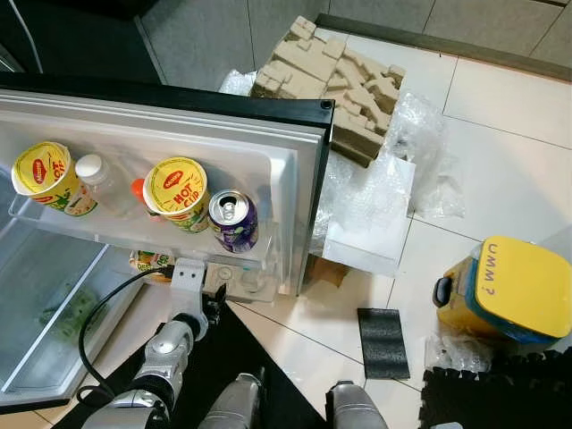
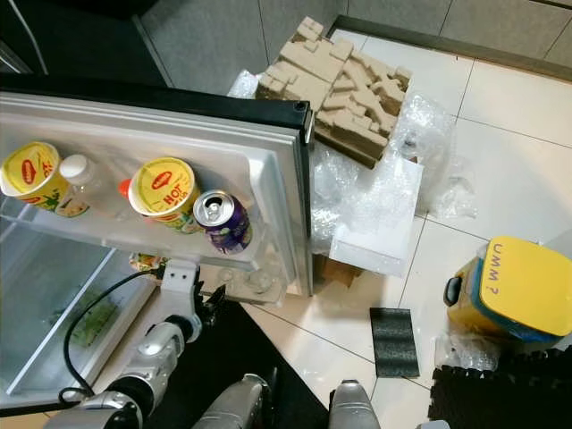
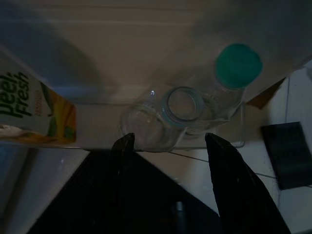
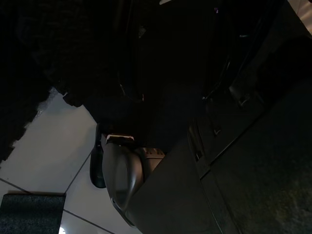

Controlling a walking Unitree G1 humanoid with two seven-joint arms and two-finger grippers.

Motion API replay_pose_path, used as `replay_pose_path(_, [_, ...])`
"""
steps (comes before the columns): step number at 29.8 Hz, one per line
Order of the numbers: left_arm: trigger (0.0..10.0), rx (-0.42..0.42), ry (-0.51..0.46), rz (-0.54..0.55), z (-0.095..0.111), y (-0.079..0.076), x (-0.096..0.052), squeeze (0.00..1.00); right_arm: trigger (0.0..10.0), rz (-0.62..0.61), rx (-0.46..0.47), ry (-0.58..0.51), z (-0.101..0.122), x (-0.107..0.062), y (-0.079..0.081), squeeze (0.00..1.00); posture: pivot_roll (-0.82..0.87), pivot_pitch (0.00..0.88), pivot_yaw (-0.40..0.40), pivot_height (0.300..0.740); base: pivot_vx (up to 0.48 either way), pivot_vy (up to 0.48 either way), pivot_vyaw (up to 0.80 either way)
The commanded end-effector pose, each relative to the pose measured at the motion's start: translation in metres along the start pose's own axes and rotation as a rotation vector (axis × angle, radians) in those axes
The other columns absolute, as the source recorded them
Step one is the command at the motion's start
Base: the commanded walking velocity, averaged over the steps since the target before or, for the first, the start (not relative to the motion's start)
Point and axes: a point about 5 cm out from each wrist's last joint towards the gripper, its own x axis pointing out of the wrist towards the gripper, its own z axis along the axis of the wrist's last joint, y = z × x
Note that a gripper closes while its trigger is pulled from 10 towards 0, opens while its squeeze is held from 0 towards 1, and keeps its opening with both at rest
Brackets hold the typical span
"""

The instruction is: Restocking fridge

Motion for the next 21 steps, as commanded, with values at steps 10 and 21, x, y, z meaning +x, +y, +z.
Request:
replay_pose_path(10, [10.0, 0.099, 0.043, 0.109, -0.009, 0.021, -0.01, 0.0, 10.0, 0.098, 0.028, 0.036, -0.015, 0.001, 0.021, 0.0, -0.16, 0.403, 0.104, 0.74, 0.0, 0.0, 0.0])
replay_pose_path(21, [10.0, 0.029, 0.07, 0.171, -0.017, 0.025, -0.014, 0.0, 10.0, 0.101, 0.023, 0.034, -0.013, 0.001, 0.019, 0.0, -0.16, 0.395, 0.102, 0.74, 0.0, 0.0, 0.0])
